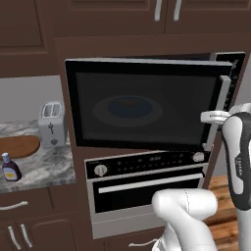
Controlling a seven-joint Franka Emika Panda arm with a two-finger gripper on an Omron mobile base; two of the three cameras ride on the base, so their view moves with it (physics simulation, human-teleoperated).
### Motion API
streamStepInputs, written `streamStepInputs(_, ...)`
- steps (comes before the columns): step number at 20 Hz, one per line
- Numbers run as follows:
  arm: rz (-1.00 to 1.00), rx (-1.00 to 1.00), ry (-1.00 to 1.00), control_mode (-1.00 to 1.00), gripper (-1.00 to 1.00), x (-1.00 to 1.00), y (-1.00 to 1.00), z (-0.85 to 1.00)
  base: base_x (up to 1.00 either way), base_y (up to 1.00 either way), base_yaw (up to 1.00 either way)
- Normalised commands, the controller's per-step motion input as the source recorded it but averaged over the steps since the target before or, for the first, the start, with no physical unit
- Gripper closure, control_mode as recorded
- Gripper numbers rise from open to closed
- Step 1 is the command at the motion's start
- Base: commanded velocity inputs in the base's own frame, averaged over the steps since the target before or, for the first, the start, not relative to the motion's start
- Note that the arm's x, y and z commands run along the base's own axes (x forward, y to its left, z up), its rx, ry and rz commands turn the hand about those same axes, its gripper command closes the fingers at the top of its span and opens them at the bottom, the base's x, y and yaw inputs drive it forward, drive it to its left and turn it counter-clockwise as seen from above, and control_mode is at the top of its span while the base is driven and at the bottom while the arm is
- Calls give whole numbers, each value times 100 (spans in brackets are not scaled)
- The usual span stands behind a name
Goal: Retrieve the reheated potato from the microwave, then place the potato, cheese, and condiment on the cutting board.
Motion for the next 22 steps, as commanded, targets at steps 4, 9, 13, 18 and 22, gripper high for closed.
streamStepInputs(4, 1, 6, 6, -100, 100, -69, 13, 1, 0, 0, 0)
streamStepInputs(9, 0, 10, 0, -100, 100, -64, 23, 0, 0, 0, 0)
streamStepInputs(13, 0, 13, 0, -100, 100, -61, 25, 0, 0, 0, 0)
streamStepInputs(18, 0, 16, 2, -100, -100, -51, 20, 4, 0, 0, 0)
streamStepInputs(22, -1, 17, 3, -100, -100, -38, -3, 2, 0, 0, 0)
